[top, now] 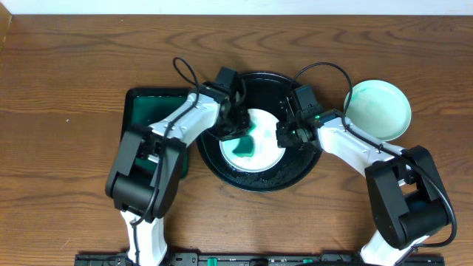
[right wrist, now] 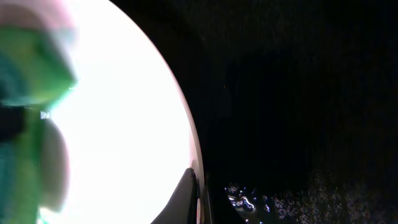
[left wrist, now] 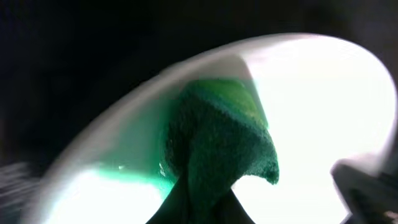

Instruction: Clean dirty plates on tray and stack at the side

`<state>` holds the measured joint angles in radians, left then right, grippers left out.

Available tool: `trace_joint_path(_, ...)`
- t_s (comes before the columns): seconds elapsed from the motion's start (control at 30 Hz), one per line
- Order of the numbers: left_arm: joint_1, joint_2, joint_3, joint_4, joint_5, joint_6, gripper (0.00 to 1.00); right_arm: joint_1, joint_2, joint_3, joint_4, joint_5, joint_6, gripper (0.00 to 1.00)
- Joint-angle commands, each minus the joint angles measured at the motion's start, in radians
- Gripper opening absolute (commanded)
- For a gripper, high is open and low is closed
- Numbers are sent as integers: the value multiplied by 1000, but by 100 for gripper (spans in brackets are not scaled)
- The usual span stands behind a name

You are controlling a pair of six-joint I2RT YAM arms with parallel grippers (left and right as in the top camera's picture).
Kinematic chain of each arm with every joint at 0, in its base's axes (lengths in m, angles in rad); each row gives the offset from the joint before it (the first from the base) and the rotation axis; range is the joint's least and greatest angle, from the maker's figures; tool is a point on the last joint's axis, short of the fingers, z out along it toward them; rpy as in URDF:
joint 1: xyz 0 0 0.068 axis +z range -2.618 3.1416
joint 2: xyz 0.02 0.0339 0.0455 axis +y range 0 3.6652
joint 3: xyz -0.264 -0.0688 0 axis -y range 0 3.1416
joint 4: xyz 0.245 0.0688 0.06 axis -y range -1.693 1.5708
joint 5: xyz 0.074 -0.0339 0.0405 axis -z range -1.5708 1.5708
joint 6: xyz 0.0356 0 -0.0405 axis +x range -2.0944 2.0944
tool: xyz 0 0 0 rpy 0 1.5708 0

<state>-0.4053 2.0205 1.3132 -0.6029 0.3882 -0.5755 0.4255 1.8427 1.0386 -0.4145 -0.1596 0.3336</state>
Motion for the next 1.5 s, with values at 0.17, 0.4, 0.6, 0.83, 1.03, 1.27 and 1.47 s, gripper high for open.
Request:
trace_joint_path(0.17,25,69,-42,-89,-400,34,7,14,25,-16,-13,-14,3,1)
trace_joint_path(0.4,-27,-26,24,-91,-422,51,7,14,25,-16,-16,-14,3,1)
trace_joint_path(0.6,-42,-130,67,-146,-492,51,7,14,25,-16,-16,-15,3,1)
trace_joint_path(0.83,-44,-209,70,-143,-306,31,7,14,25,-16,-13,-15,3,1)
trace_joint_path(1.03,-44,-180,65,-99,-105,-6,7,14,25,-16,-12,-15,3,1)
trace_joint_path(1.27,-44,-86,63,-15,51,-32,7,14,25,-16,-11,-15,3,1)
trace_joint_path(1.47,-44,21,63,58,170,-48,7,13,25,-16,-11,-26,3,1)
